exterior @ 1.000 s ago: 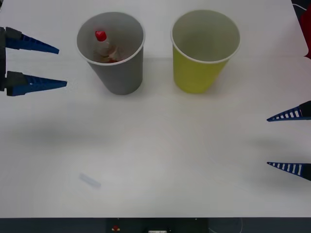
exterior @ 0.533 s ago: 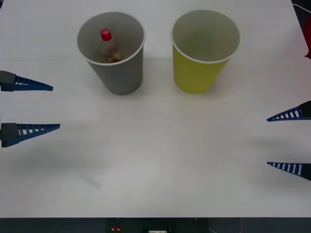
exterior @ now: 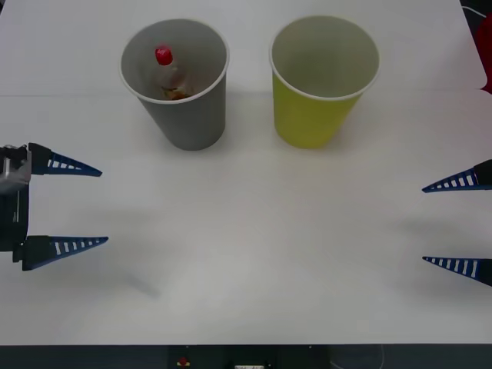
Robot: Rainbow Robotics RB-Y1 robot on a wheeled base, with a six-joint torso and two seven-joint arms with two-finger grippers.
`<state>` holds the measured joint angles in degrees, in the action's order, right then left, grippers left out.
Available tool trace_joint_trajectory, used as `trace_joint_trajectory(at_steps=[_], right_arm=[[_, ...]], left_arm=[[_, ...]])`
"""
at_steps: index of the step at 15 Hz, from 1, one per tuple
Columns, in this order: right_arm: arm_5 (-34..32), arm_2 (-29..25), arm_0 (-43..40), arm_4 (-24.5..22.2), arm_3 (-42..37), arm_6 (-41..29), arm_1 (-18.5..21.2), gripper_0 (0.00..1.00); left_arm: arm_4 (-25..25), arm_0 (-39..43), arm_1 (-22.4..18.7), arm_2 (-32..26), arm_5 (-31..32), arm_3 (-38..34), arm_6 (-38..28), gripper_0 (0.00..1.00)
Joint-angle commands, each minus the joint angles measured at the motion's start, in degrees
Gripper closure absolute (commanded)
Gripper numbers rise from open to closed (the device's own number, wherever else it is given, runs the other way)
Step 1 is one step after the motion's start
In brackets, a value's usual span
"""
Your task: Put the can into the green bin and the plastic bottle into the gray bin
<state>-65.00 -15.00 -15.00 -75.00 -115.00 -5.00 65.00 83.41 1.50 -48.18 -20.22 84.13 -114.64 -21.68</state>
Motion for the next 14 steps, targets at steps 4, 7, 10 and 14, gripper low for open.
trace_joint_trajectory(at_steps=[4, 7, 10, 14], right_arm=[[0.0, 0.0, 0.0, 0.0, 0.0, 0.0, 0.0, 0.0], [0.0, 0.0, 0.0, 0.0, 0.0, 0.0, 0.0, 0.0], [0.0, 0.0, 0.0, 0.0, 0.0, 0.0, 0.0, 0.0], [0.0, 0.0, 0.0, 0.0, 0.0, 0.0, 0.0, 0.0]], left_arm=[[2.02, 0.17, 0.28, -0.08, 2.97, -0.41, -0.38, 0.0], [2.11, 0.17, 0.19, -0.17, 3.68, -0.32, -0.56, 0.0], [2.11, 0.25, -0.6, -0.52, 4.03, -0.41, -0.47, 0.0], [2.2, 0.43, -0.95, -0.7, 4.03, -0.41, -0.03, 0.0]])
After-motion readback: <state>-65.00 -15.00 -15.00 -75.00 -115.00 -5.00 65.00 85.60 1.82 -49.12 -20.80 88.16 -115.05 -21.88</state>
